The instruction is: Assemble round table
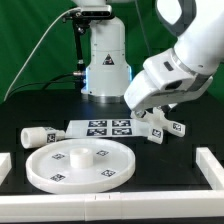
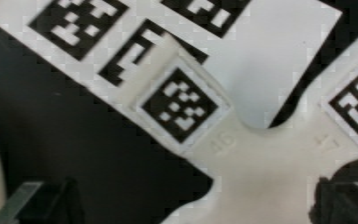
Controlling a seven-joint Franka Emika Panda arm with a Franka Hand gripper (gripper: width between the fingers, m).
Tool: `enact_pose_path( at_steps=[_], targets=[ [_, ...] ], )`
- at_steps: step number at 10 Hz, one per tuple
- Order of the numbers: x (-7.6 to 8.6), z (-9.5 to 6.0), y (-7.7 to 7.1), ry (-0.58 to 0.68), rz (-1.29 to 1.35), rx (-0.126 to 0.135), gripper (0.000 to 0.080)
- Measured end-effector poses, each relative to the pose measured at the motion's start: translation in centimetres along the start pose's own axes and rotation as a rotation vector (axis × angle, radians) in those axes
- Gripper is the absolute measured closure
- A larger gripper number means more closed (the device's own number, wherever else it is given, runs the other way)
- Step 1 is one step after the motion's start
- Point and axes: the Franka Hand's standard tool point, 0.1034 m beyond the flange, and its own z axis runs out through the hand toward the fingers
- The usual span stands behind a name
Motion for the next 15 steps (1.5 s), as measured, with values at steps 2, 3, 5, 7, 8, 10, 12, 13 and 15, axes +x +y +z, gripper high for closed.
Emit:
enact_pose_path(
  at_steps=[2,3,5,7,8,10,12,13,15],
  targets=[
    [0.4,-1.2,0.8,0.025,-0.098,-0.007,0.0151],
    [0.3,-1.0,0.6,0.023,-0.083,-0.003,0.0151],
    [0.3,-1.0,0.6,0.022,-0.084,-0.003,0.0151],
    [0.3,-1.8,1.4,0.034,0.045,0.046,0.0151],
    [0.7,-2.6,2.6,0.056,0.12,0.091,0.0151],
    [1.2,-3.2,3.3,0.105,0.163,0.1,0.0151],
    [1.2,-3.1,3.3,0.103,0.163,0.101,0.0151],
    [1.3,-3.1,3.3,0.102,0.163,0.101,0.0151],
    [1.6,-2.4,4.9,0.125,0.261,0.178,0.0151]
  ],
)
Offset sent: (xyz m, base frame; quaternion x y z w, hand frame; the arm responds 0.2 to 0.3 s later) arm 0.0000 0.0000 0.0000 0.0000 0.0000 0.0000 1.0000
